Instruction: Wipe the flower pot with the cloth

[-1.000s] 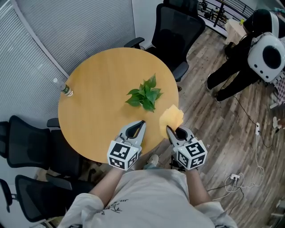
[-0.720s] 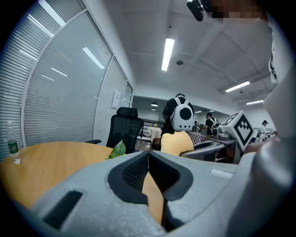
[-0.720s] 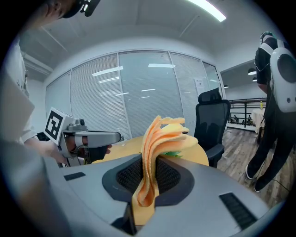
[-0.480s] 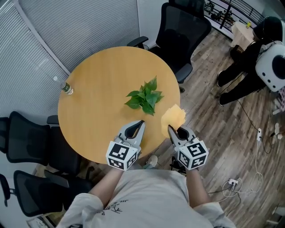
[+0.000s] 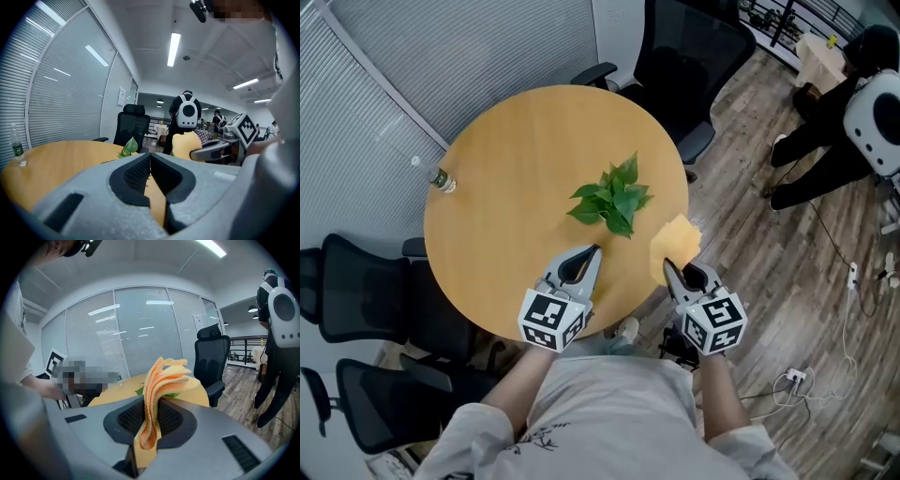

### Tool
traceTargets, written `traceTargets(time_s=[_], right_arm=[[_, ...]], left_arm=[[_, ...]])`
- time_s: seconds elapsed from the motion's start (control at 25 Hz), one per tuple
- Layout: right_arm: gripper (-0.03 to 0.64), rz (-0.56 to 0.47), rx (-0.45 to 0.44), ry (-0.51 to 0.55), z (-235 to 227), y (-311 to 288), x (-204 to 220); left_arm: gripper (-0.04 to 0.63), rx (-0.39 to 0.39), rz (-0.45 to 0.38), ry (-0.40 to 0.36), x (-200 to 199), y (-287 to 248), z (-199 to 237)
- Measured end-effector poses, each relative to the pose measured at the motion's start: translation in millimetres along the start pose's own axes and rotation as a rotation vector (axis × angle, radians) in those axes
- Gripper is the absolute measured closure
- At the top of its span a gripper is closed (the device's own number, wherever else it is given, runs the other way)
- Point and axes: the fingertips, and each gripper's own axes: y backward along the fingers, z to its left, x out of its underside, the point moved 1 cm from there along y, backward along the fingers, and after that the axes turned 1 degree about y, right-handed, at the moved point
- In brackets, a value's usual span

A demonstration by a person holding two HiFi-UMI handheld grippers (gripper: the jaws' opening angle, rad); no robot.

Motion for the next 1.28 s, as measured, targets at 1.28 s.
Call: traceTargets(time_s=[1.28], right_arm=[[0.566,0.198,0.202,0.029,-83.9,-141.1,82.0]], left_arm=[[0.58,0.104,0.156,0.038,148.5,-101.6,119.3]])
